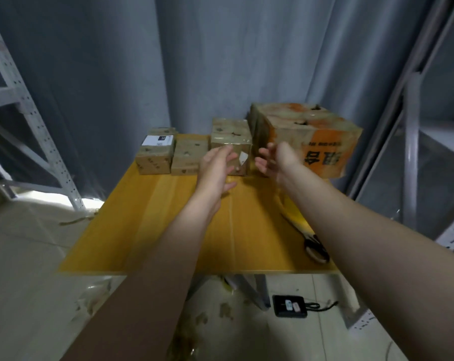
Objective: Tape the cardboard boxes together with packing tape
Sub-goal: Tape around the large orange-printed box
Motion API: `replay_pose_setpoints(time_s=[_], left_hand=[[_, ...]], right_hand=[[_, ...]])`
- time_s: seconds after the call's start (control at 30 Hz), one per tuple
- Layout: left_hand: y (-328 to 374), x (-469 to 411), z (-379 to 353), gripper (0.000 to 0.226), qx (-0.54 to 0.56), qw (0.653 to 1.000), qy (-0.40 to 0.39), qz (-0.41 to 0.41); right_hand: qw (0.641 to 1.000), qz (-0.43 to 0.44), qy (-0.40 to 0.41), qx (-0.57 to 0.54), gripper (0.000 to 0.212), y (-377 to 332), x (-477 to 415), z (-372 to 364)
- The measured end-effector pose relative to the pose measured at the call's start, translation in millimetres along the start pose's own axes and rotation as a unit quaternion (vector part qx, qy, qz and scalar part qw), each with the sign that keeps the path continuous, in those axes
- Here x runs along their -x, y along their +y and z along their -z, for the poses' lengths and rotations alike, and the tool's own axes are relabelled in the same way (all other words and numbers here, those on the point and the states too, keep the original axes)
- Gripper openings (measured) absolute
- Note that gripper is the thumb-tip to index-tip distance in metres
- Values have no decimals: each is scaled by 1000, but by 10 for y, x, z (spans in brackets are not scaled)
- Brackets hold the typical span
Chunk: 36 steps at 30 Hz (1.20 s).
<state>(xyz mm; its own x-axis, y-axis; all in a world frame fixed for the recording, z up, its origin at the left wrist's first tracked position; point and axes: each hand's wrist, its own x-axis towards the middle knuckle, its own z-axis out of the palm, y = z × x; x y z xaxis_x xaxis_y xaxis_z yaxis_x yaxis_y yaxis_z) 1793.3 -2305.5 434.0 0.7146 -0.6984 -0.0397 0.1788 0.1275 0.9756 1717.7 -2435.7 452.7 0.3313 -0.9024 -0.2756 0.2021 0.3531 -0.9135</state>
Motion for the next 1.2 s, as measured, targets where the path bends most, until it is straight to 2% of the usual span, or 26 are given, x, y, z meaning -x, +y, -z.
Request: replay_pose_setpoints(time_s=[0.03, 0.1, 0.17, 0.23, 0.33, 0.43, 0.5, 0.67, 0.77, 0.9, 1.03, 1.2], left_hand=[[30, -3, -110, 13, -11, 1000, -2, -4], [100, -35, -335, 8, -34, 999, 0, -10], [167, -98, -571, 19, -66, 998, 4, -10], [233, -190, -779, 38, -107, 994, 21, -19], [314, -354, -1002, 53, -142, 988, 37, -43], [309, -546, -1126, 55, -171, 983, 47, -34], [294, -651, -1183, 47, -169, 984, 52, -25], [187, -832, -1366, 23, -159, 987, 29, -1], [99, -840, -1461, 29, -150, 989, 7, 3], [32, -808, -1491, 25, -129, 991, 17, -15], [107, -658, -1510, 54, -101, 994, 26, -32], [445, -373, -1446, 43, -27, 999, 7, -45]], right_hand=[[997, 64, 46, 17, 20, -84, -15, 121], [968, 180, 146, 97, 21, -266, -73, 393], [936, 231, 214, 157, 14, -416, -163, 658], [926, 224, 240, 189, 10, -540, -283, 866], [920, 152, 261, 250, 37, -701, -496, 1093], [932, 96, 243, 252, 57, -804, -713, 1223], [948, 70, 207, 232, 69, -834, -848, 1260], [982, 44, 156, 98, 78, -772, -1106, 1247], [984, 73, 156, 36, 70, -742, -1165, 1213], [969, 139, 199, 34, 46, -665, -1137, 1244], [955, 192, 227, 9, 40, -709, -896, 1221], [937, 268, 224, -23, 34, -1067, -461, 1157]])
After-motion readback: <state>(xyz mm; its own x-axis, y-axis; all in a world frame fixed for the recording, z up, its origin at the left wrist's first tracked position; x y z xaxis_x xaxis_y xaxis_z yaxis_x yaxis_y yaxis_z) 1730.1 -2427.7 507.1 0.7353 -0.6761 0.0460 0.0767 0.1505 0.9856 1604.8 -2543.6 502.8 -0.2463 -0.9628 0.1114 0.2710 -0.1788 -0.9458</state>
